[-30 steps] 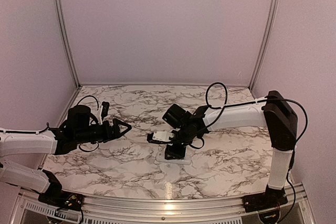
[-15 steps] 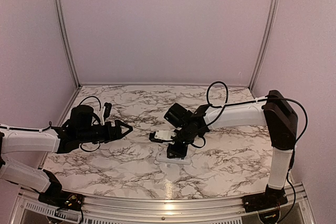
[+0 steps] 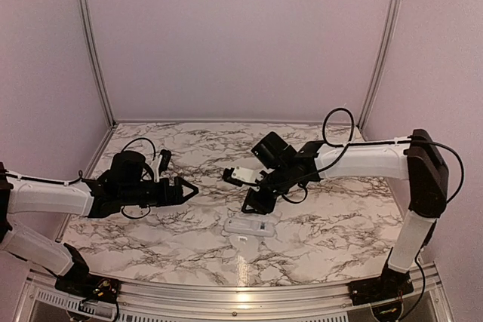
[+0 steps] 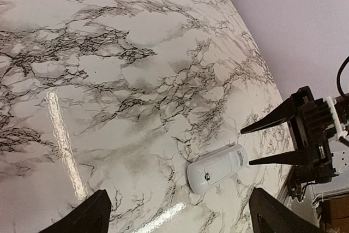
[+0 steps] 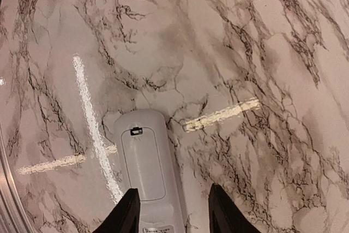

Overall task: Load the batteries into the remote control
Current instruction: Load the battery cover onto the remote control without the battery cover, then press the battery cover on the remote control.

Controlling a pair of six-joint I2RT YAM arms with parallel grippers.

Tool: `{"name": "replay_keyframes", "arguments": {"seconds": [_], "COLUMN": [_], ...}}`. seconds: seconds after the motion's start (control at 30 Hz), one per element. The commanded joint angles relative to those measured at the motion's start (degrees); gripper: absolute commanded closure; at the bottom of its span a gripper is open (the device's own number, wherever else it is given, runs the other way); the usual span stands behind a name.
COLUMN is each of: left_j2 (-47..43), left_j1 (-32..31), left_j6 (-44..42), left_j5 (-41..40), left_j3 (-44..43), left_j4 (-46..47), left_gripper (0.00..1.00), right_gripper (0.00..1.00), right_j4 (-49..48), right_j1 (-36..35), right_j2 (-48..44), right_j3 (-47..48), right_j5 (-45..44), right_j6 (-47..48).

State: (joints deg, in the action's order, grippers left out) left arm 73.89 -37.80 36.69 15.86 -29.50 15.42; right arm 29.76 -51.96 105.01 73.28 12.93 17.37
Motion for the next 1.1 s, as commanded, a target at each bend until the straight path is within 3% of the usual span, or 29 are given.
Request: {"name": "replay_keyframes", "arguments": {"seconds": [0.0, 0.23, 0.47, 1.07], "left_j2": [3.1, 10.3, 16.4, 25.2], "left_j1": [-3.5, -7.9, -10.4, -14.1], "left_j6": [-3.2, -2.9, -1.3, 0.2], "left_j5": [-3.7, -5.6, -5.2, -5.9], "left_j3": [-3.7, -8.5, -12.2, -17.8], "left_j4": [-4.3, -5.9, -4.7, -4.7], "left_gripper": [0.08, 0.2, 0.37, 0.5], "right_gripper": [0.58, 0.63, 0.76, 0.83], "right_j4": [-6.5, -12.0, -20.6, -24.0], "right_j1": [3.3, 3.5, 4.8, 4.8], "right_j2": [-5.1, -6.1, -5.6, 0.3], "right_j3": [-2.4, -7.0, -10.9, -14.5], "right_j5": [2.2, 4.0, 16.5, 17.8], "right_j6": [-5.9, -11.7, -20.2, -21.4]}}
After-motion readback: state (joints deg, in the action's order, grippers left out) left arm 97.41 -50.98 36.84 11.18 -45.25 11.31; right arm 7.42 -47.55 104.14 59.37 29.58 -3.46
